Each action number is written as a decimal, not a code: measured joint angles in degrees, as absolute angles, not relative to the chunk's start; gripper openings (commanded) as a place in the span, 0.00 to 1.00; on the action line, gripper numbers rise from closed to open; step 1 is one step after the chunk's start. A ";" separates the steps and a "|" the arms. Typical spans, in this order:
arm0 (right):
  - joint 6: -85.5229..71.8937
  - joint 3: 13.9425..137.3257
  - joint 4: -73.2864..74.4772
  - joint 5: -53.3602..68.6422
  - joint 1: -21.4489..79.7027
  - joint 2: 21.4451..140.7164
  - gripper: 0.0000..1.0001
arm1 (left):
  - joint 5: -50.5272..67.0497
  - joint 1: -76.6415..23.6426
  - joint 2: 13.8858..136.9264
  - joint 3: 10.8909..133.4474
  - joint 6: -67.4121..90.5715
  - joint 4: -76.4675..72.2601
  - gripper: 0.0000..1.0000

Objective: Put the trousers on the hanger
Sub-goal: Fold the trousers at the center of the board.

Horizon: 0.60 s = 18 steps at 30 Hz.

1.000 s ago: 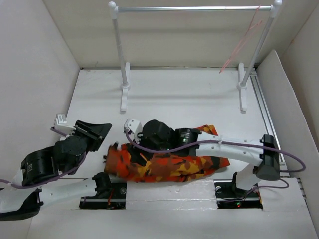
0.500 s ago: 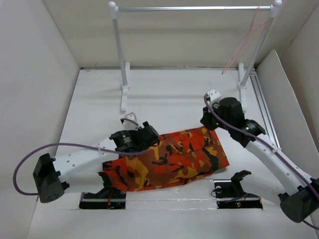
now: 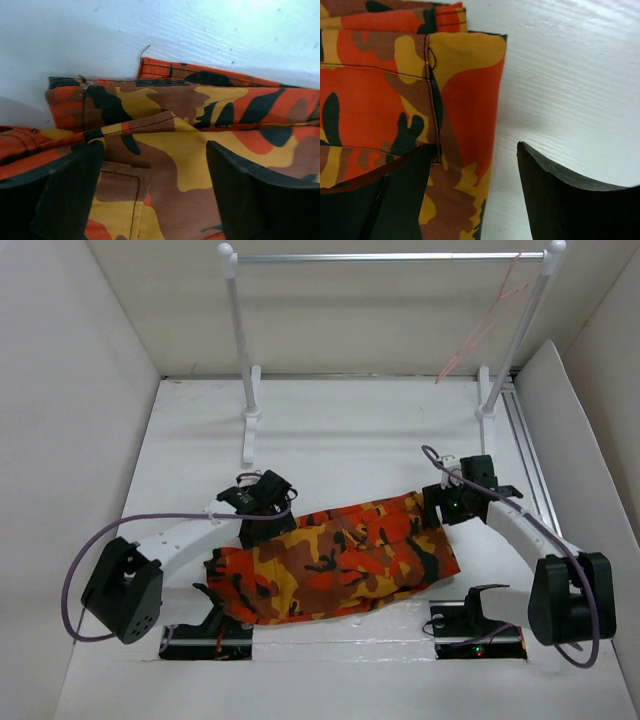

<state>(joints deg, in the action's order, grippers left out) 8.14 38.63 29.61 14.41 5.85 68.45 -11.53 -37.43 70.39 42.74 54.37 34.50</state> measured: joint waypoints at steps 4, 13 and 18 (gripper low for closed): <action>9.47 36.77 26.39 19.55 4.01 72.38 0.70 | -8.91 -37.39 73.95 41.89 51.11 32.21 0.73; 10.31 33.63 18.81 29.61 -0.60 75.81 0.00 | -6.04 -36.16 81.38 43.16 44.73 28.91 0.00; 10.02 33.58 18.35 31.57 -2.59 75.61 0.00 | -4.45 -33.21 81.56 45.63 41.17 28.60 0.00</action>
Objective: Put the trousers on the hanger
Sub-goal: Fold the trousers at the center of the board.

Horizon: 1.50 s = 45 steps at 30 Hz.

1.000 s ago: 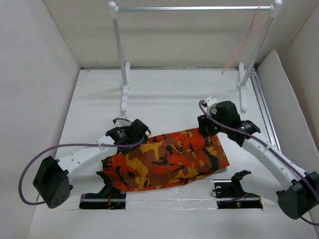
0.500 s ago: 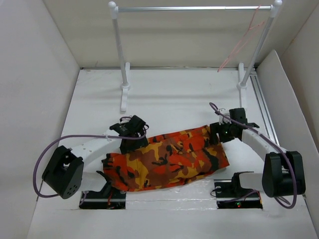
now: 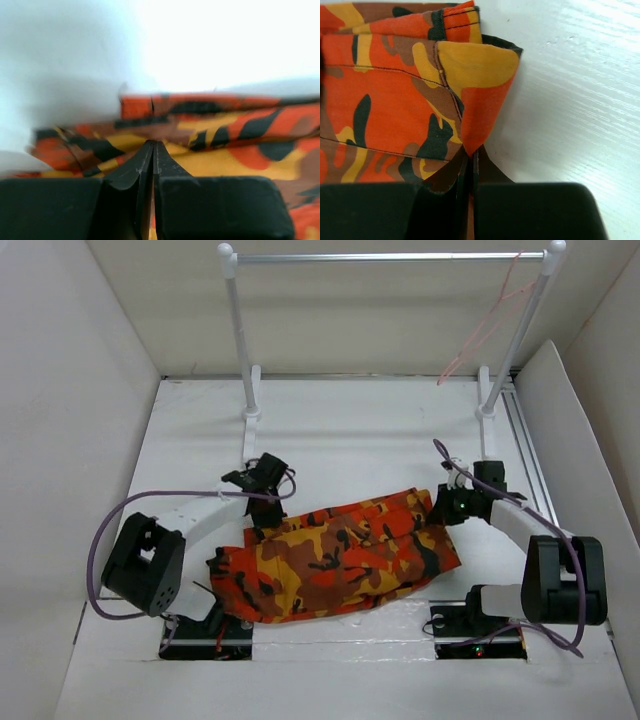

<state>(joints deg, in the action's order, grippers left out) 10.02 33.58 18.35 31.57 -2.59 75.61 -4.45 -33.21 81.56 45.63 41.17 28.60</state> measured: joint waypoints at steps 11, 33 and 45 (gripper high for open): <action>0.93 32.67 9.28 33.50 -7.09 74.89 0.00 | -8.21 -17.58 92.88 76.20 30.39 30.02 0.13; -7.11 31.83 -2.63 36.01 -18.46 84.07 0.00 | -9.85 -14.02 62.02 44.51 48.86 42.13 0.85; -6.07 32.49 -4.73 39.31 -19.44 86.72 0.00 | 4.60 -9.63 65.71 32.05 50.52 33.12 0.83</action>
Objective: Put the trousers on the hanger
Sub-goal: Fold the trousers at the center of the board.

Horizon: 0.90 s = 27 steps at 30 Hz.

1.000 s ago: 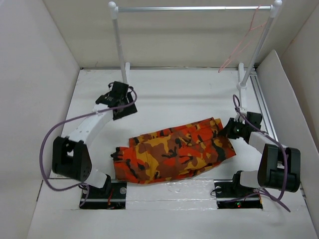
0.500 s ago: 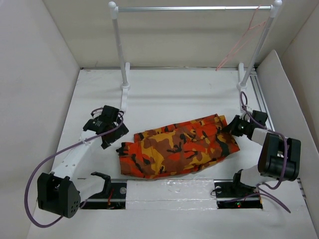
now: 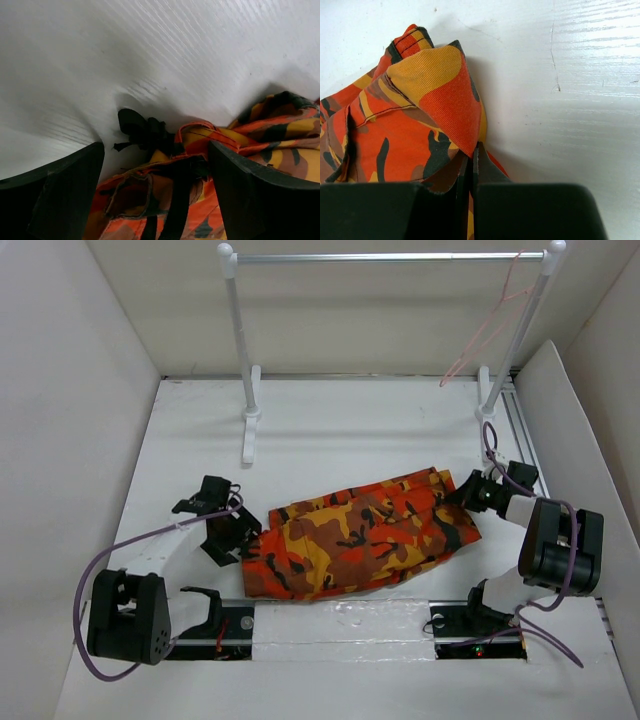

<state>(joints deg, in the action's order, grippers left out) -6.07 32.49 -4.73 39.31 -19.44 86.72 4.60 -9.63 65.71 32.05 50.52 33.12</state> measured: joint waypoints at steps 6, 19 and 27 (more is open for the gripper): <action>-5.41 32.73 -4.93 39.75 -19.40 87.13 0.00 | 8.88 -9.61 63.96 29.67 53.08 28.95 0.63; -5.13 32.97 -5.06 39.90 -19.35 87.35 0.00 | 11.05 -9.58 63.37 32.10 53.21 26.26 0.00; -4.86 32.95 -4.38 40.88 -19.09 87.35 0.00 | 5.32 -12.10 56.07 53.34 49.95 29.76 0.00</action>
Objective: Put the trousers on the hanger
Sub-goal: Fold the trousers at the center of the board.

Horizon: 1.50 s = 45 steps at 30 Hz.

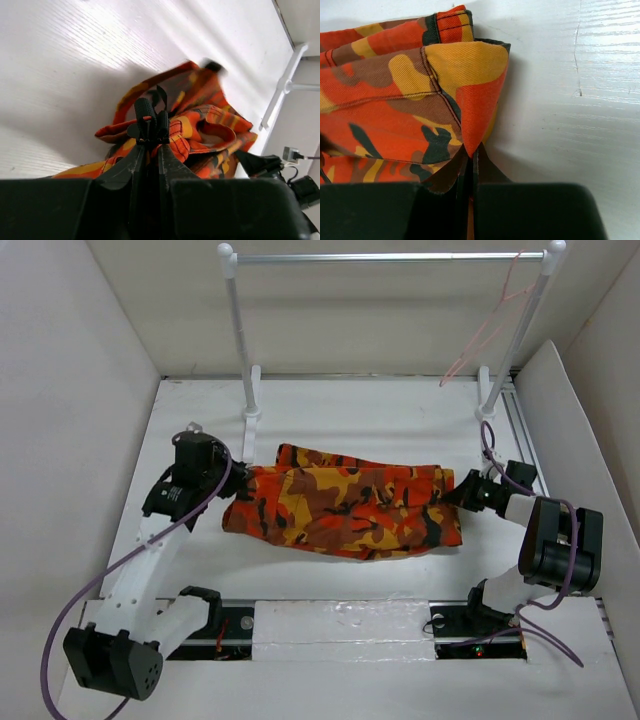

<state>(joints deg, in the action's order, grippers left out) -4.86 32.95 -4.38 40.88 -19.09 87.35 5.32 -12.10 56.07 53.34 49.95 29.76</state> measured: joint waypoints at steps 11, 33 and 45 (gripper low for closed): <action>-2.92 32.95 -2.87 40.51 -19.11 86.78 0.00 | -1.10 -7.55 77.62 47.75 46.19 17.43 0.00; 2.57 39.90 6.61 31.11 -10.35 87.94 0.16 | -20.34 -10.15 79.66 64.64 39.31 19.59 0.67; -1.54 44.73 5.10 30.20 3.84 91.92 0.39 | -0.51 -24.49 93.30 52.21 46.46 10.09 0.63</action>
